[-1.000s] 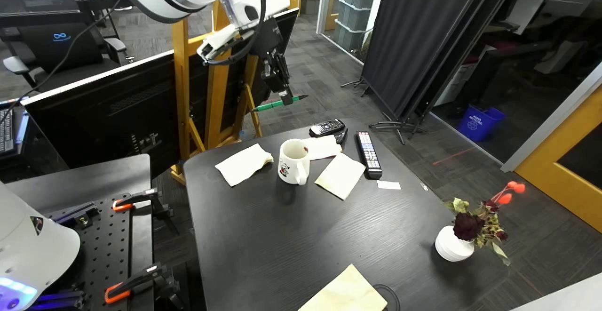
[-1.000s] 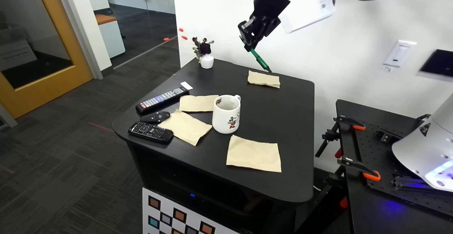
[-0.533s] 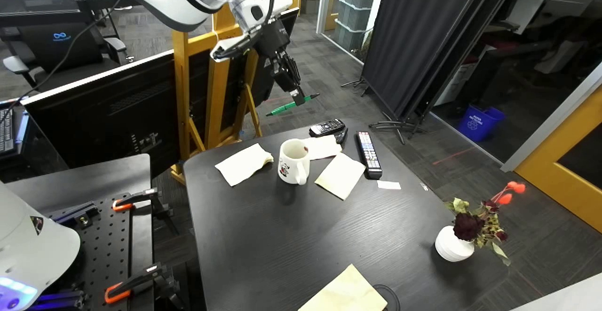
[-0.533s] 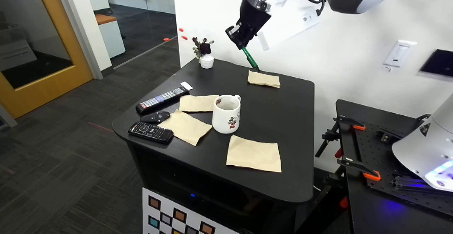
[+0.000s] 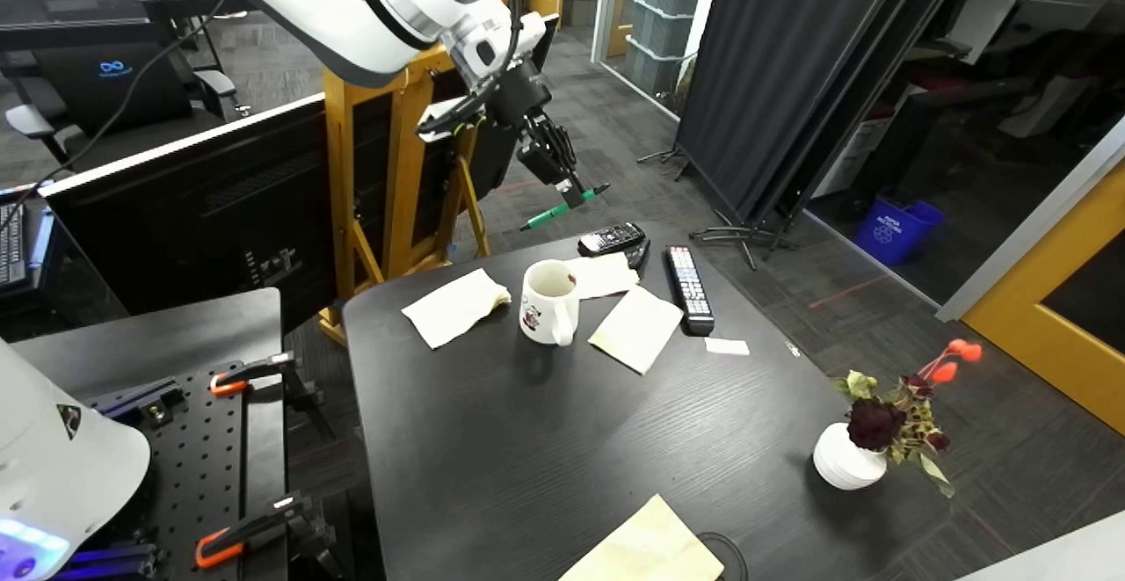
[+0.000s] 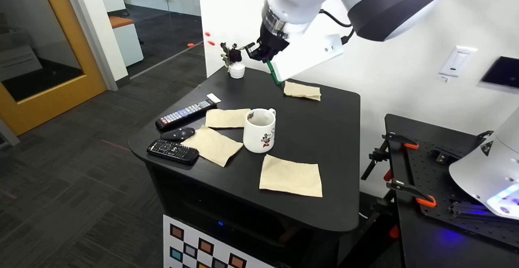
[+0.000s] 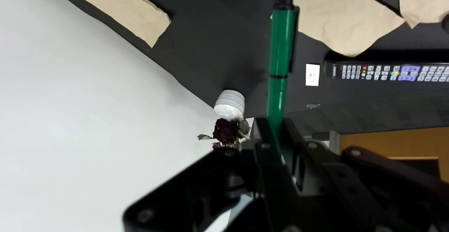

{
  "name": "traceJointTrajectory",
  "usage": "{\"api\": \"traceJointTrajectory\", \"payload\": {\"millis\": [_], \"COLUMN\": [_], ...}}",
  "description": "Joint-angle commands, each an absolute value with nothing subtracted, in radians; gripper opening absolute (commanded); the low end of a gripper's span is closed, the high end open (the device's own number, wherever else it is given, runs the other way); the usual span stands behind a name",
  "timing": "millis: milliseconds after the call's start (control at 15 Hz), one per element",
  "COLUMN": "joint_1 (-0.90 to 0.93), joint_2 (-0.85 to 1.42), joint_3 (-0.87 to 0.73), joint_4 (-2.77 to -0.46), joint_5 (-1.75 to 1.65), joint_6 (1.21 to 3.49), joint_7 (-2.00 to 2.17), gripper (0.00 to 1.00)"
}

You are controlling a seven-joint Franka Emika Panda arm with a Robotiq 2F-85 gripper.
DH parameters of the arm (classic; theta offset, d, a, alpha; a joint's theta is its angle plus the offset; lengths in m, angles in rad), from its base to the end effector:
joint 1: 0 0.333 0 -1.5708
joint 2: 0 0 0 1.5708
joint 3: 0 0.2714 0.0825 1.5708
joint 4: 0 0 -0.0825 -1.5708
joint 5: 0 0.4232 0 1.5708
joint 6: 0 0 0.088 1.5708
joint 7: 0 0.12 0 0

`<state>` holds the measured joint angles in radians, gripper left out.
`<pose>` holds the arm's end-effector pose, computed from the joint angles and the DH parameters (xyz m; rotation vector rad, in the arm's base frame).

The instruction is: Take the pen from the table and put it in the white cup

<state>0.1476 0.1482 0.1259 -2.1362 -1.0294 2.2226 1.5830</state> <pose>0.5771 0.1250 0.2648 2.4095 -0.7820 0.7792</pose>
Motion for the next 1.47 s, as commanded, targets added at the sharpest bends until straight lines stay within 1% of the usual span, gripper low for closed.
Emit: {"api": "traceJointTrajectory", "payload": {"millis": [0, 667, 1067, 1400], "joint_1": [0.175, 0.214, 0.285, 0.297], "joint_2": [0.217, 0.37, 0.466, 0.507], "joint_3": [0.114, 0.116, 0.144, 0.143], "joint_4": [-2.062, -1.968, -1.963, -1.942], "joint_5": [-1.12, -1.285, -1.278, -1.274], "joint_6": [2.163, 2.05, 1.927, 1.878], "joint_7": [1.708, 2.024, 2.175, 2.224], "gripper": [0.03, 0.03, 0.03, 0.03]}}
